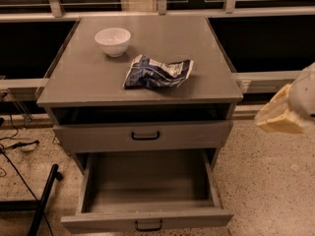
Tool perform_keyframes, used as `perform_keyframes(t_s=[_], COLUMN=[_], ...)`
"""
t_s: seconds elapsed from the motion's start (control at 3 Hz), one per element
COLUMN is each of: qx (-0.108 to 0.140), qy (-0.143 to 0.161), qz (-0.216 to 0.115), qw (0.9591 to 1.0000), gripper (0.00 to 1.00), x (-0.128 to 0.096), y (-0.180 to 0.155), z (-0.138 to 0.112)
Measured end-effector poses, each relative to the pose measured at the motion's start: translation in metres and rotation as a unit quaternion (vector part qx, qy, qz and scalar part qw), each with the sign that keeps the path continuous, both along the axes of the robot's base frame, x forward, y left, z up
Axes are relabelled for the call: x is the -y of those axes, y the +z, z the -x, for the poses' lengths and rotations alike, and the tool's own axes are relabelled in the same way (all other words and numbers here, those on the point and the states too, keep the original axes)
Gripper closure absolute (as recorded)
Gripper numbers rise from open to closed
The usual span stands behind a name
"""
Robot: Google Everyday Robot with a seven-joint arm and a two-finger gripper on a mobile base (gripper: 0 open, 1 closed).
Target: Close middle drawer
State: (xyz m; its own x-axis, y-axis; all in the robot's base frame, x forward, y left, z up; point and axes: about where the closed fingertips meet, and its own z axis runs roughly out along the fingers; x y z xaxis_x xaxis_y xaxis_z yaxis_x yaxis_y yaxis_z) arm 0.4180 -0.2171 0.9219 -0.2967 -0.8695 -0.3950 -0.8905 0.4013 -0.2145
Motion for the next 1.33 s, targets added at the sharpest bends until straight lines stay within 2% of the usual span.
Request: perform_keyframes(t_s=[0.33,0.67,1.0,1.33], qx=[0.012,-0.007,-0.012,-0.012], qy=[-0.008,-0.023,-0.026,-0.025], qz=[-0.071,-0.155,-0.176,-0.176], qw=[0.9974,0.9876,0.9839,0.9840], gripper=[0.96,1.00,1.00,1.00], x=[-0.004,-0.013,-0.016,-0.016], y=[-0.052,-0.120,-0.130,-0.130], z=[0.008,0.019,0.020,0.020])
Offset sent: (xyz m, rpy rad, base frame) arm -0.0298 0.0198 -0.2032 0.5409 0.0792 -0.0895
